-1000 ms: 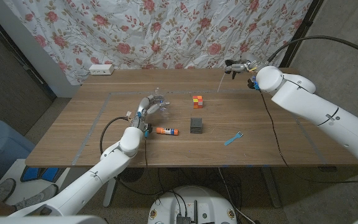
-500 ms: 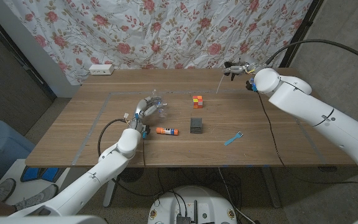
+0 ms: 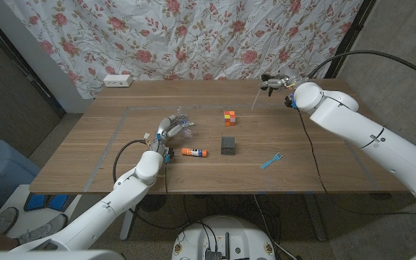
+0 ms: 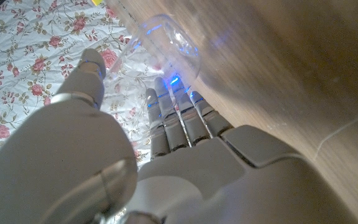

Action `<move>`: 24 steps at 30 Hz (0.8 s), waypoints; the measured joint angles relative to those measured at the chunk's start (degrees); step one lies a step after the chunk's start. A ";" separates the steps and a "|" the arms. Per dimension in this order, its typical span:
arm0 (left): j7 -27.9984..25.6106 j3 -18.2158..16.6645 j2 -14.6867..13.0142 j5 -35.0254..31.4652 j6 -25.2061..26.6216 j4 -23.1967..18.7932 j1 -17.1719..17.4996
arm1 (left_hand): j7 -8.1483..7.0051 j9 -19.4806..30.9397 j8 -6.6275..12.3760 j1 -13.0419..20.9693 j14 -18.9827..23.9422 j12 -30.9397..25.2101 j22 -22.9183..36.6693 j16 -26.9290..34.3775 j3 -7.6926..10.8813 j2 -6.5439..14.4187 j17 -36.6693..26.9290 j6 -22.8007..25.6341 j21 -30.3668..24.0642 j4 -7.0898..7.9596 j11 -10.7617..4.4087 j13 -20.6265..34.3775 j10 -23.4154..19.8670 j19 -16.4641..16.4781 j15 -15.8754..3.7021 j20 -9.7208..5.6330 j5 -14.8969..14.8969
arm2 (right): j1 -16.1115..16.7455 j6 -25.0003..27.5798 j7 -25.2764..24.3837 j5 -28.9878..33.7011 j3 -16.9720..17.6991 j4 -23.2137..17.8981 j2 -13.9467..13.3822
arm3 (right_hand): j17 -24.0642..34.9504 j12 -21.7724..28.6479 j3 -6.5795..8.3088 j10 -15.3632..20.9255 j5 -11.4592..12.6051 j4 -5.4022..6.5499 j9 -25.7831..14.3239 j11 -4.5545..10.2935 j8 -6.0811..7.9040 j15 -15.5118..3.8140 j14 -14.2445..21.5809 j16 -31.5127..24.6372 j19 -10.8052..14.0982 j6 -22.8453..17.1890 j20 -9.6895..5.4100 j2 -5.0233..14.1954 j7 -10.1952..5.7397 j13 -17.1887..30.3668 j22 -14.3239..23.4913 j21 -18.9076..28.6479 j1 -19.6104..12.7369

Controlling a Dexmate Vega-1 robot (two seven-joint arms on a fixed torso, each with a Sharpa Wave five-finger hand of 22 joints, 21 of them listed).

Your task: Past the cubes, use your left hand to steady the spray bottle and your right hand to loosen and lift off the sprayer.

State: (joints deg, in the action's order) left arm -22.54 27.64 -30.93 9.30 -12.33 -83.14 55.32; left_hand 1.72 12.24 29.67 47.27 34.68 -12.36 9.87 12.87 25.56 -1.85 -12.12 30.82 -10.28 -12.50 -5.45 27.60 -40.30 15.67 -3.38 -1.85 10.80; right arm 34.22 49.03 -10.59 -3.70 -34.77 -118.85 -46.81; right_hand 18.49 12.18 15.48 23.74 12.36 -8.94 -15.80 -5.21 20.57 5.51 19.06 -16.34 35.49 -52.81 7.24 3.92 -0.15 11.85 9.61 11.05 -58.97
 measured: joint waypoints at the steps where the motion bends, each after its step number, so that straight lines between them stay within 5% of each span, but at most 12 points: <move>1: 0.02 0.01 0.00 0.01 0.02 0.03 -0.02 | 0.00 0.00 0.00 0.00 0.00 0.00 0.00 0.00 0.00 0.00 0.11 0.00 0.00 0.00 0.00 0.00 0.00 0.00 0.00 0.00 0.00 | 0.01 0.00 -0.03 -0.03 0.00 0.02 0.01 | 0.00 0.00 0.00 0.00 0.00 0.00 0.00 0.00 0.00 0.00 0.00 0.00 0.00 0.00 0.00 0.00 0.00 0.00 0.00 0.00 0.00; 18: 0.39 0.62 -0.05 0.16 0.80 0.67 -0.47 | -0.02 -0.26 -0.47 0.00 -0.35 0.23 0.01 0.00 -0.31 0.00 0.14 -0.02 -0.38 0.31 -0.01 -0.48 0.01 -0.31 0.27 0.31 0.00 | 0.62 -0.48 -0.95 -1.02 0.36 0.67 0.16 | 0.28 0.00 0.00 0.31 0.00 0.00 -0.04 0.31 -0.06 0.01 0.00 -0.45 0.00 0.00 0.01 0.00 0.00 0.00 0.00 0.00 0.00; 24: 0.53 0.81 -0.41 0.15 1.41 0.26 -0.47 | -1.45 -0.26 -1.06 -0.04 -1.03 0.39 0.01 -0.45 -0.47 0.04 0.30 0.81 -0.38 0.47 -1.83 -0.52 0.02 -0.52 0.18 0.10 0.00 | 0.93 -0.77 -1.27 -1.36 0.57 0.74 0.17 | 0.27 0.00 0.00 0.31 0.00 0.00 -0.04 0.31 -0.07 -0.30 0.31 -0.45 0.01 0.00 0.01 0.00 0.00 0.00 0.00 0.00 0.01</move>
State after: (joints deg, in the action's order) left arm -22.01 28.45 -31.33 9.46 -10.92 -82.88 54.85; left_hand 0.27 11.98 28.60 47.23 33.65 -11.97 9.88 12.42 25.09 -1.81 -11.82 31.63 -10.66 -12.03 -7.28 27.08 -40.28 15.15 -3.21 -1.75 10.80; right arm 35.15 48.26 -11.87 -5.06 -34.20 -118.11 -46.64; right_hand 18.76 12.18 15.48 24.06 12.35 -8.94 -15.85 -4.90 20.50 5.21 19.36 -16.79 35.50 -52.81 7.26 3.92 -0.15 11.85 9.61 11.05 -58.96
